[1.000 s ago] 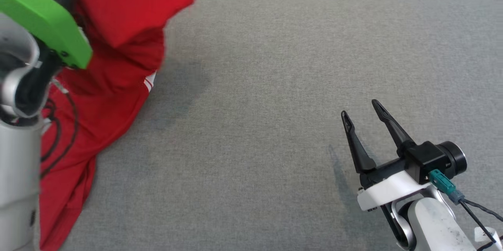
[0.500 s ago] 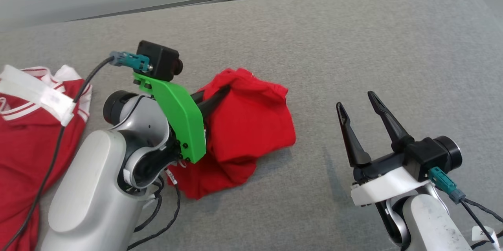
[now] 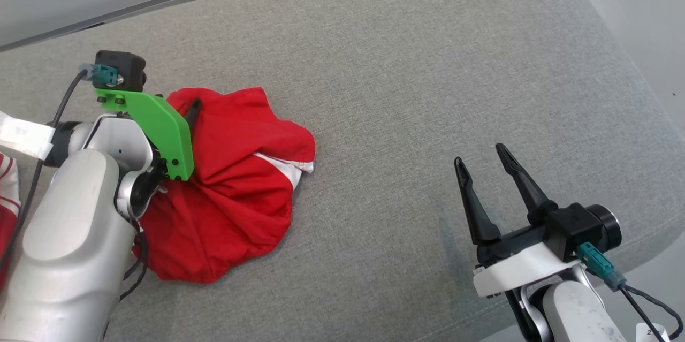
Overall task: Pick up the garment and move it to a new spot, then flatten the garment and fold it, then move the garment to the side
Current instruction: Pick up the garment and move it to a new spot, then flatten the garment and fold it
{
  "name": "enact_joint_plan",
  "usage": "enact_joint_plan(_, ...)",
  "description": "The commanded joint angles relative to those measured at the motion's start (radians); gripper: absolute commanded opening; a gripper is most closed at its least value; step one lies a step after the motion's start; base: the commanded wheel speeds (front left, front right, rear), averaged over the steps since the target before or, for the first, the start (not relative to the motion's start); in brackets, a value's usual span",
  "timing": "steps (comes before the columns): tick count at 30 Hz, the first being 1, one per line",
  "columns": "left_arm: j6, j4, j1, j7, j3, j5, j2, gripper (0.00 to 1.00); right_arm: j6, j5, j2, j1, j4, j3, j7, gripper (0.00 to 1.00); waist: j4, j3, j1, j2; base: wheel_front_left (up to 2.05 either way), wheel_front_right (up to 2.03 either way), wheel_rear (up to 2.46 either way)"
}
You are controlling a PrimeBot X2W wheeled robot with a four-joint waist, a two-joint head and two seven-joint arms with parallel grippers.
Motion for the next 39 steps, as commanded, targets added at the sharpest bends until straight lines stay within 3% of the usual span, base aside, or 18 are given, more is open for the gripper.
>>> enact_joint_plan(1,0.014,0.036,-0.021,-0.046,0.000,0.021,0.001,1.00,0.000,0.000,0.003,0.012,0.001,-0.003,-0.003,1.00,-0.008,0.015,0.0000,0.0071,0.00,0.00,0.00)
enact_joint_plan(6,0.009,0.116,-0.035,-0.158,-0.009,0.044,-0.021,1.00,0.000,-0.007,0.003,0.023,0.004,-0.007,-0.003,1.00,0.031,-0.005,0.0000,0.0071,0.00,0.00,0.00)
enact_joint_plan(11,0.020,-0.005,0.051,-0.241,0.012,0.013,-0.039,1.00,0.000,-0.016,-0.009,0.052,-0.005,-0.031,-0.003,1.00,0.089,-0.051,0.0000,0.0071,0.00,0.00,0.00)
enact_joint_plan(18,0.081,-0.231,0.247,-0.196,0.059,-0.044,0.012,1.00,0.000,-0.016,-0.019,0.080,-0.015,-0.036,-0.003,1.00,0.127,-0.074,0.0000,0.0071,0.00,0.00,0.00)
enact_joint_plan(24,0.129,-0.315,0.411,-0.133,0.121,-0.117,0.067,1.00,0.000,-0.014,-0.028,0.078,-0.016,-0.030,-0.003,1.00,0.145,-0.066,0.0000,0.0071,0.00,0.00,0.00)
enact_joint_plan(28,0.106,-0.323,0.472,-0.068,0.137,-0.193,0.070,1.00,0.000,-0.011,-0.035,0.075,-0.013,-0.031,-0.003,1.00,0.152,-0.058,0.0000,0.0071,0.00,0.00,0.00)
enact_joint_plan(36,0.053,-0.266,0.447,0.012,0.146,-0.332,0.018,1.00,0.000,-0.007,-0.040,0.049,-0.002,-0.018,-0.003,1.00,0.143,-0.043,0.0000,0.0071,0.00,0.00,0.00)
enact_joint_plan(37,0.045,-0.260,0.444,0.023,0.141,-0.342,0.012,0.75,0.000,-0.006,-0.040,0.046,0.001,-0.020,-0.003,1.00,0.137,-0.045,0.0000,0.0071,0.00,0.00,0.00)
enact_joint_plan(39,0.019,-0.267,0.430,0.034,0.138,-0.362,0.007,0.00,0.000,-0.003,-0.036,0.042,0.005,-0.026,-0.003,1.00,0.123,-0.045,0.0000,0.0071,0.00,0.00,0.00)
